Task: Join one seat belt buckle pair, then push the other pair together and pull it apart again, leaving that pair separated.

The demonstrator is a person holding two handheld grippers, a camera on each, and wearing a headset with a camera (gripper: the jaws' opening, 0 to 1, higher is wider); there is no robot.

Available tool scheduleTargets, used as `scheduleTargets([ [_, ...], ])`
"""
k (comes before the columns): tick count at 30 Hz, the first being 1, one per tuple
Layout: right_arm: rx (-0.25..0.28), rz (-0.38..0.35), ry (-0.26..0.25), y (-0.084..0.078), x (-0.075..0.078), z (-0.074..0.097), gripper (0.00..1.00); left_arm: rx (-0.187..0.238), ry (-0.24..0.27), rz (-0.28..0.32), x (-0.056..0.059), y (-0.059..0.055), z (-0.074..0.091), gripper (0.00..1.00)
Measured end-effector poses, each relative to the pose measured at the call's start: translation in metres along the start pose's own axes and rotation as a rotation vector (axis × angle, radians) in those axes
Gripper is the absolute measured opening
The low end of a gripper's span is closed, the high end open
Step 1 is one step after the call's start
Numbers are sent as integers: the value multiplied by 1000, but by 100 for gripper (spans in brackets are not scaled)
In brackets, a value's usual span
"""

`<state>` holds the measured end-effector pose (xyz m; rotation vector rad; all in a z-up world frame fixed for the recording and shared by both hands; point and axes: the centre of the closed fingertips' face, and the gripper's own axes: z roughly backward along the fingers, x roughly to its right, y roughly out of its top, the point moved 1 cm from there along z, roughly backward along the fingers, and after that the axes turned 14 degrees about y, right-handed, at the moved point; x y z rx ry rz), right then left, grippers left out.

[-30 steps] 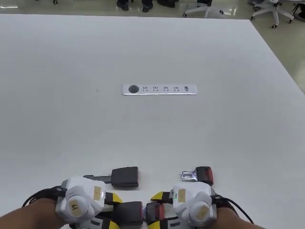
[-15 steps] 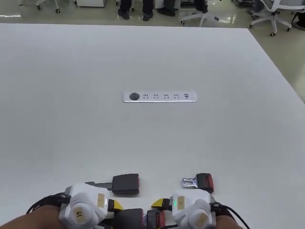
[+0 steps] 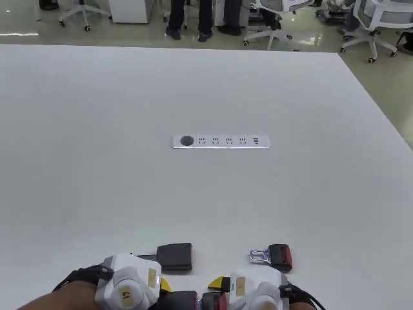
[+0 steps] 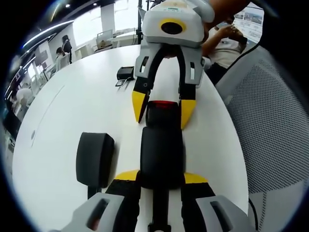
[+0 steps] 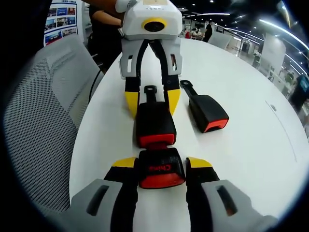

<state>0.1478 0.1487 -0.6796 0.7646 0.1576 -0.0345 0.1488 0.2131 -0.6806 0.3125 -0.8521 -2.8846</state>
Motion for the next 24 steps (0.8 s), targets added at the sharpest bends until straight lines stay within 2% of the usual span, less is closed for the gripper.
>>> scheduleTargets([
  [1,1,-29,-13,-1,2,1,38,-5,7,1,0,0,-1,33],
  [3,0,-26,-31,-2,5,2,41,-13,17,6,1,1,-1,35],
  [6,46,-70,-29,1,5,4,47,-15,6,30,5,2,1,49],
  [9,47,-101,-56,0,10,6,59,-10,42,23,1,4,4,55],
  [11,71,-114,-63,1,11,8,61,15,45,53,1,11,8,58],
  [14,69,-112,-70,0,12,11,60,40,51,66,-1,18,16,65],
  [17,61,-124,-93,-4,15,17,67,50,75,70,-7,21,24,70],
  [24,105,-141,-129,-4,17,38,68,98,141,123,-27,30,39,78],
])
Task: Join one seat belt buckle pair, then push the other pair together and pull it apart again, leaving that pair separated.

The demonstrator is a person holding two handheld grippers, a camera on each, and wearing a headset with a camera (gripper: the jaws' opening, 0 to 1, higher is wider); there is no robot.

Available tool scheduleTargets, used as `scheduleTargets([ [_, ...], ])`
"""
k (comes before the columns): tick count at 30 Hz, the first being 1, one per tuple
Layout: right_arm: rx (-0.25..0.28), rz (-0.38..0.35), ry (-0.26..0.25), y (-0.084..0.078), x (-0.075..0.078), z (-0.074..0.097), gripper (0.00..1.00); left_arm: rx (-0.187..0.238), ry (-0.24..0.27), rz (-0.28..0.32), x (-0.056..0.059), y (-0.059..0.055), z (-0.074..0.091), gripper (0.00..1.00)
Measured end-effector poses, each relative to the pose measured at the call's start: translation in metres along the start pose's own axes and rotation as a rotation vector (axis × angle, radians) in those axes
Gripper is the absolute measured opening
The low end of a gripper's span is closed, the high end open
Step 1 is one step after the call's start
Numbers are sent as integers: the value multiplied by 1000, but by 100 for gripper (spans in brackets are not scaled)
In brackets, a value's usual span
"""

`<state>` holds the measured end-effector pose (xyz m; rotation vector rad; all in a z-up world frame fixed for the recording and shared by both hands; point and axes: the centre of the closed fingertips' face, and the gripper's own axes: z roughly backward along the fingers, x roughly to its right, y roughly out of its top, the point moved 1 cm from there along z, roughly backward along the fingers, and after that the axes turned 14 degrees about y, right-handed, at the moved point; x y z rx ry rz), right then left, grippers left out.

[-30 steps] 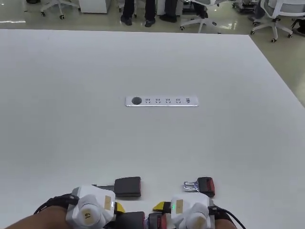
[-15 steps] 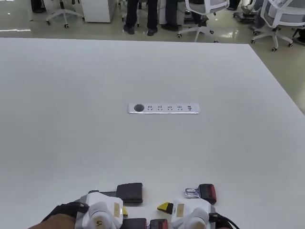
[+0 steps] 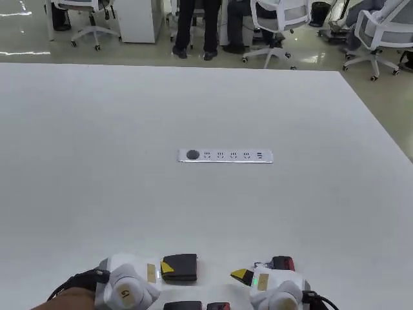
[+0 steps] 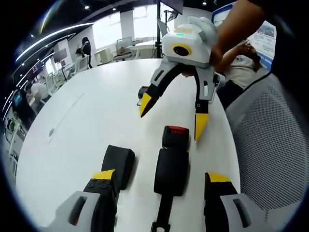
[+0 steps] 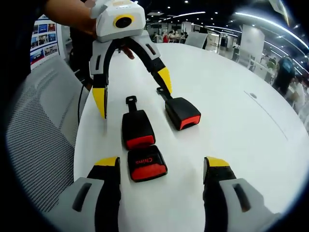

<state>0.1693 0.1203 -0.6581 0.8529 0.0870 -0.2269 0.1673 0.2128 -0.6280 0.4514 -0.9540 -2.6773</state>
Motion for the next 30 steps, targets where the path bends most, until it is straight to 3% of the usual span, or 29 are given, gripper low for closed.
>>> scheduleTargets([
  [6,35,-10,-29,5,6,22,72,23,37,44,-16,7,5,81],
  [14,58,-33,-82,-3,29,51,74,28,67,65,-34,10,5,83],
  [20,49,-61,-101,-15,51,71,74,29,78,66,-46,12,1,87],
  [30,16,-74,-93,-31,76,87,74,22,57,67,-64,13,-14,86],
])
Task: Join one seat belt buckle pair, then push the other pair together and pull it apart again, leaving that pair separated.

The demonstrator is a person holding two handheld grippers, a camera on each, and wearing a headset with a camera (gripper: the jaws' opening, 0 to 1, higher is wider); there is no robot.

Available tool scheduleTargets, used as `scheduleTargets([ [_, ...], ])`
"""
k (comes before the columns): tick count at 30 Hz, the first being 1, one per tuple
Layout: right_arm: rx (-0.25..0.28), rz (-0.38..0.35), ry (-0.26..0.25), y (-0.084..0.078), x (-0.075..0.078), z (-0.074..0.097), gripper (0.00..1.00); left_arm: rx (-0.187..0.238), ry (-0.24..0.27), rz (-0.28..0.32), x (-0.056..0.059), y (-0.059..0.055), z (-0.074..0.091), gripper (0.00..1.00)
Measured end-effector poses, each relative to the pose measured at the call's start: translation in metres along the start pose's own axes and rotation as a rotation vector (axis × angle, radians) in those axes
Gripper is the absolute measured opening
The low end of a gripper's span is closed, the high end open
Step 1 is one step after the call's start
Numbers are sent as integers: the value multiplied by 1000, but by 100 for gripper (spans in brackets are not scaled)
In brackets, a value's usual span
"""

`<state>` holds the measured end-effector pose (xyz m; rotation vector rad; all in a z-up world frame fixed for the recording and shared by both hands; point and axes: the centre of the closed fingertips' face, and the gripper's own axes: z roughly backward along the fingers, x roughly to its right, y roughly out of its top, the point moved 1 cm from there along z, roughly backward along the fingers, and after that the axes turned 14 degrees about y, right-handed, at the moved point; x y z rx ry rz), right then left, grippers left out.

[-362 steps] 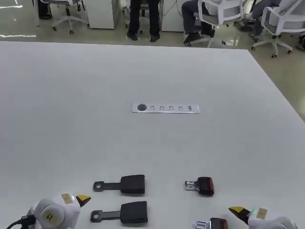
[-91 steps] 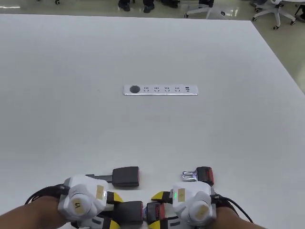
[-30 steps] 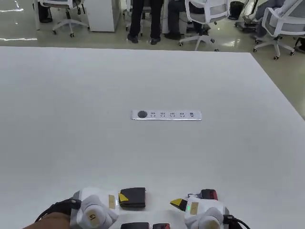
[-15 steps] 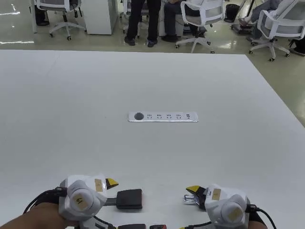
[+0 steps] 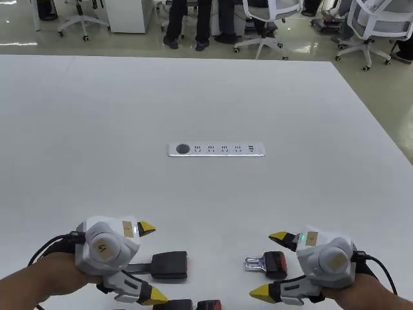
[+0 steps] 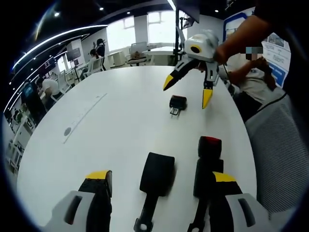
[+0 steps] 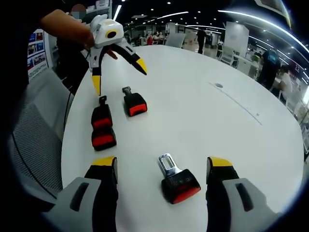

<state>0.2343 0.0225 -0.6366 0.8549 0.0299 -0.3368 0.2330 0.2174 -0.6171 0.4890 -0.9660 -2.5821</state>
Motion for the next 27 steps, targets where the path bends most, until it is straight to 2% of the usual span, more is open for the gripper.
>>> scheduleTargets([
  [5,-18,-13,24,-7,9,3,73,-9,-24,4,-3,-5,-10,83],
  [8,-24,-23,32,-14,19,6,66,-19,-53,14,-1,-9,-18,82],
  [10,-30,-32,48,-16,17,4,66,-25,-63,9,-2,-12,-22,82],
  [12,-41,-27,63,-21,21,3,69,-27,-73,16,-2,-13,-25,82],
  [15,-65,-23,78,-27,22,2,67,-27,-94,25,1,-15,-28,80],
  [19,-66,-37,97,-31,24,0,66,-34,-114,24,1,-25,-35,75],
  [24,-70,-58,134,-36,23,-2,60,-37,-124,23,2,-30,-37,70],
  [25,-75,-56,138,-37,23,-2,58,-42,-129,37,2,-32,-38,69],
  [27,-74,-58,145,-38,24,-3,58,-32,-129,38,3,-33,-39,65],
])
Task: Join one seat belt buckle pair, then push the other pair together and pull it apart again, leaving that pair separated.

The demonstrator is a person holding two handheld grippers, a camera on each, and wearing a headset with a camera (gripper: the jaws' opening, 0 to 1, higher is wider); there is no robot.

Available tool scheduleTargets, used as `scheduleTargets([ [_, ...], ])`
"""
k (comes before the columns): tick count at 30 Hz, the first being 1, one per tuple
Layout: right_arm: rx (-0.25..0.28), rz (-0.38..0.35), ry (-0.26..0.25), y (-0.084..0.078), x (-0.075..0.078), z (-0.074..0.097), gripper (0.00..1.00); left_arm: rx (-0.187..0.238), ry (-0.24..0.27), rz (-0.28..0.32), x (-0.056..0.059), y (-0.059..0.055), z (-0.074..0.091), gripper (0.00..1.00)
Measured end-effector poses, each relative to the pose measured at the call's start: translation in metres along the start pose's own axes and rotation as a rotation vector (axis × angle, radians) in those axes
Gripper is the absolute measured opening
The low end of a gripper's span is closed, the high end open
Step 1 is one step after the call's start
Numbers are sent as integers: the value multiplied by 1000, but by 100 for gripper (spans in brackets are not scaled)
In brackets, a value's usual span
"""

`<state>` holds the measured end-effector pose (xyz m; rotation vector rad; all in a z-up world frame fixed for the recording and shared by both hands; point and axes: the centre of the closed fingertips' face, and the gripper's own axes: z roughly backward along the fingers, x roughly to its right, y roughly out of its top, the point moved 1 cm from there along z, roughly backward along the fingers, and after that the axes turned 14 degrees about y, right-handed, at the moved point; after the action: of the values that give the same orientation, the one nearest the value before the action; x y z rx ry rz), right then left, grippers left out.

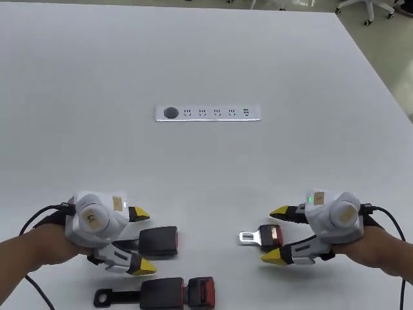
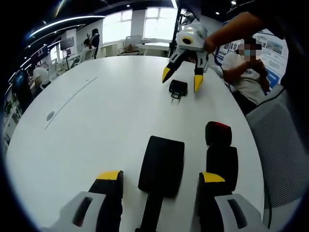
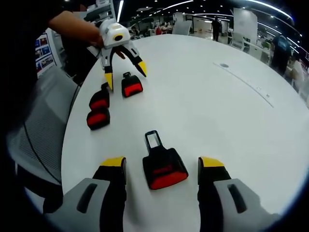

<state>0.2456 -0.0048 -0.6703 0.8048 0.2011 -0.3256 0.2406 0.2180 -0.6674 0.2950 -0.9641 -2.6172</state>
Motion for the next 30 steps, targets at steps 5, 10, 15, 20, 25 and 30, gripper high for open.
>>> scheduleTargets([
  [5,-39,17,16,-10,2,-3,55,-12,5,-12,-1,-10,-5,59],
  [10,-51,20,27,-14,-1,-1,52,15,8,-5,-5,-6,-9,54],
  [15,-58,44,27,-14,2,0,48,33,-16,-19,-2,-7,-7,50],
  [20,-56,60,25,-12,1,-3,41,34,-15,-49,-3,-7,-7,38],
  [25,-71,99,19,-11,5,-3,36,36,-16,-109,-4,-9,-10,35],
  [30,-82,105,26,-10,4,-3,36,42,-17,-123,-3,-9,-10,34],
])
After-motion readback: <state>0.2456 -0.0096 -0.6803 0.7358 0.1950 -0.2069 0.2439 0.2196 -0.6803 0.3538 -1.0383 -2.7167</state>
